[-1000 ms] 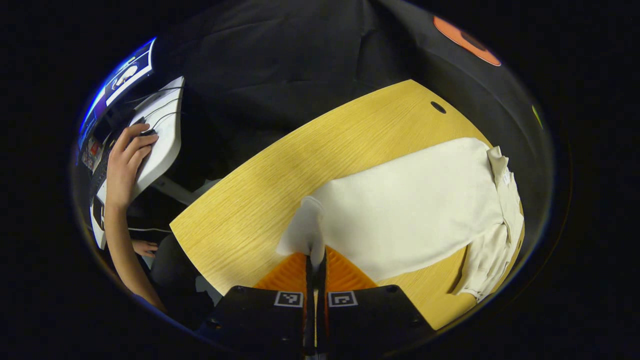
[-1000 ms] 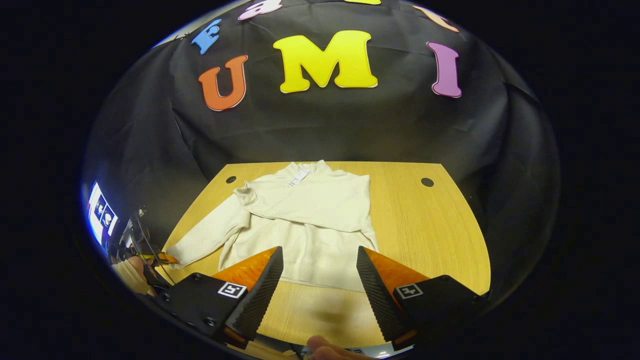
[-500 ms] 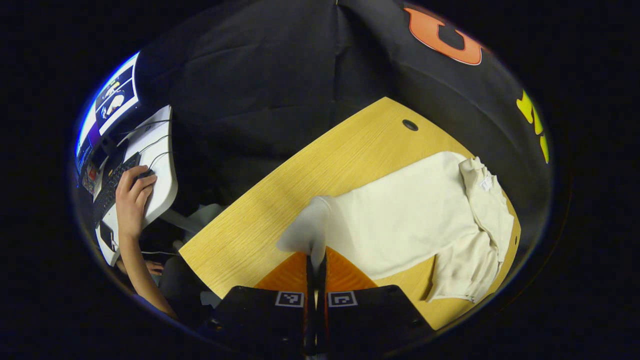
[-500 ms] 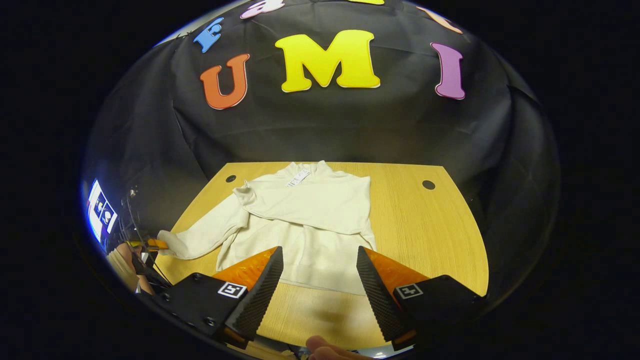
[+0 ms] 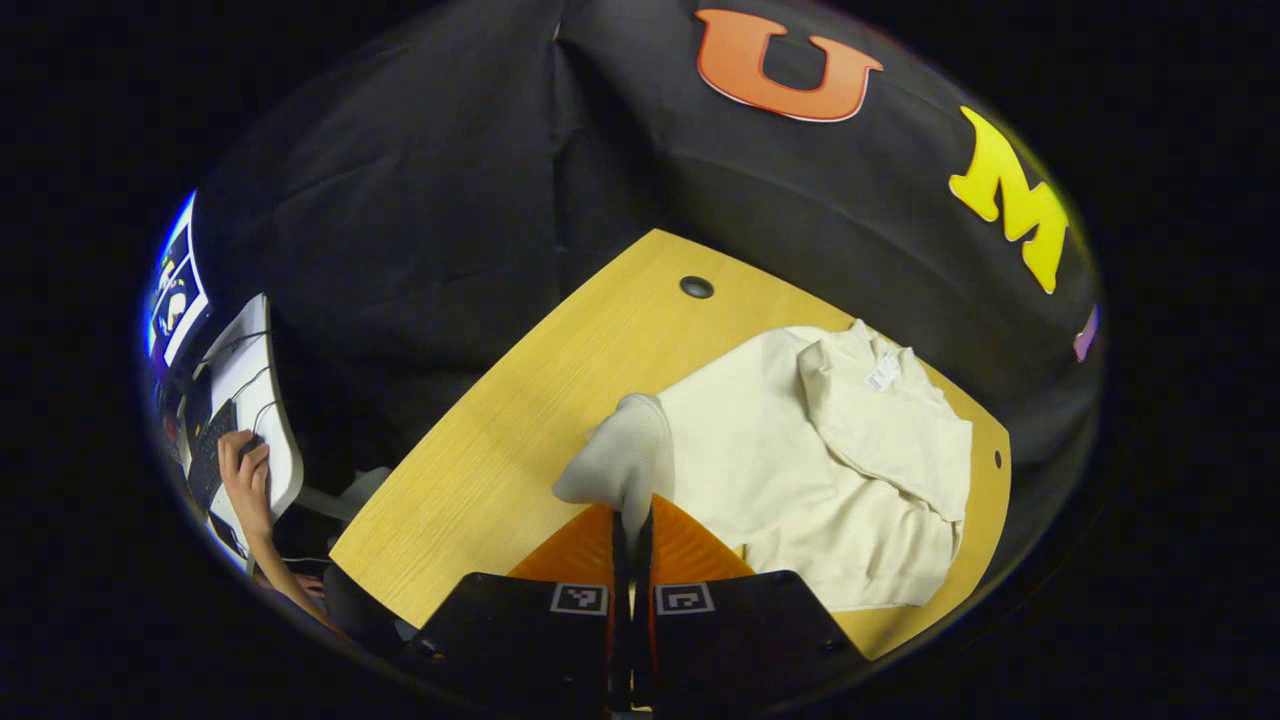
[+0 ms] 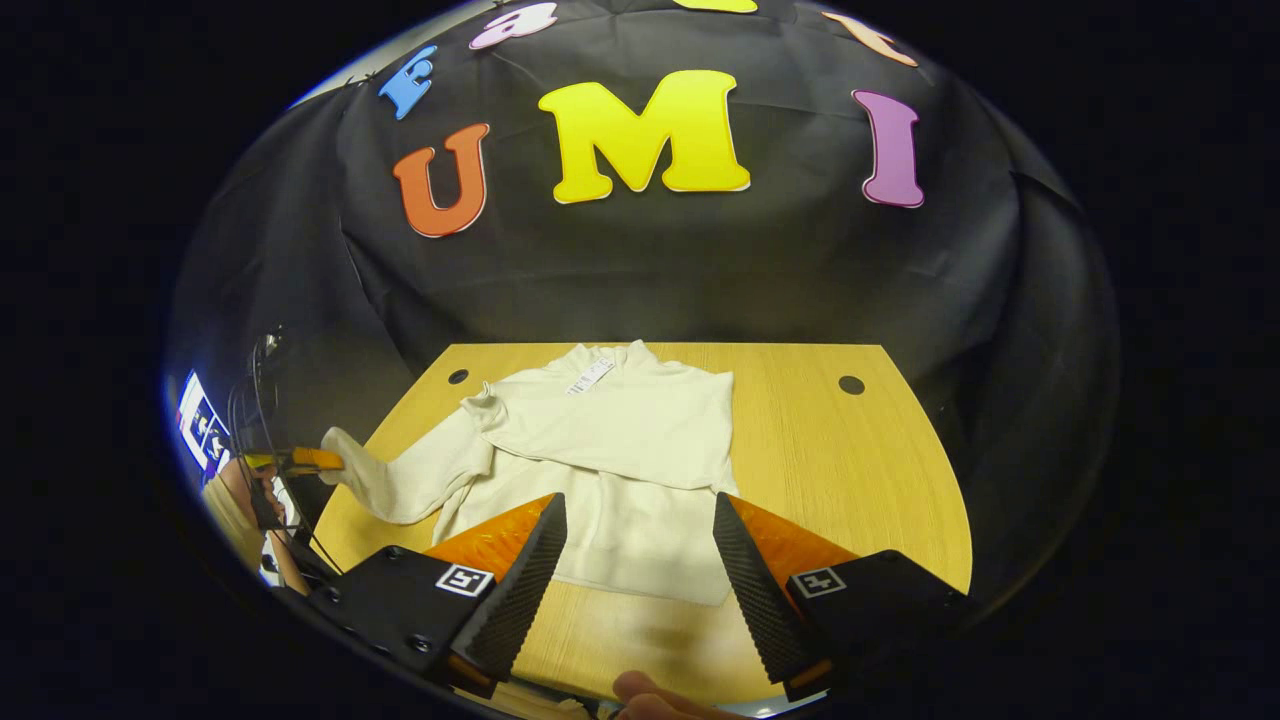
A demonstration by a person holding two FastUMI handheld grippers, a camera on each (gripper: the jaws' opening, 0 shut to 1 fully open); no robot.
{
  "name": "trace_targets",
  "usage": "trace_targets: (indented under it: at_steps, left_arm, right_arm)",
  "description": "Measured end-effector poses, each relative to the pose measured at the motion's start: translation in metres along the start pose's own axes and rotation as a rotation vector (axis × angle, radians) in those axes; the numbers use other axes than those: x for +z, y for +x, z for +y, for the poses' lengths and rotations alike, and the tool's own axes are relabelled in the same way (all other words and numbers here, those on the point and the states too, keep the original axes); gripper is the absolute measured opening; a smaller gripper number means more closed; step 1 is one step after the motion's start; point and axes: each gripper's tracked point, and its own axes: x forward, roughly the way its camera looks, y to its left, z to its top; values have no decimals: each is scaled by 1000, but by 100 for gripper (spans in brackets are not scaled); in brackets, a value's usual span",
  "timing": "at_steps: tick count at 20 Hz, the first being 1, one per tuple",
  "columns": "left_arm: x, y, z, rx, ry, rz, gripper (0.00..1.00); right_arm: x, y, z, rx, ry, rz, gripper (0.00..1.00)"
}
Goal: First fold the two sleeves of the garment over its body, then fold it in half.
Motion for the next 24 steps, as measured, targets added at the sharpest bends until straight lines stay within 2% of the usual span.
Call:
trace_targets:
  at_steps: [9,16,19,20,24]
  left_arm:
    - [23,23,-131,-150,144,-8,4]
    - [34,32,-231,-257,213,-19,4]
    - [27,37,-275,-300,254,-10,3]
    - [24,38,-290,-312,266,-6,0]
    - [11,48,-342,-344,306,1,3]
  right_arm:
    - [-2,-1,-25,-29,22,10,92]
    - [-13,-8,-62,-81,62,28,92]
    - [-18,-12,-78,-112,84,41,92]
    - [-19,-13,-83,-119,93,45,92]
    - [-22,-15,-102,-145,120,61,92]
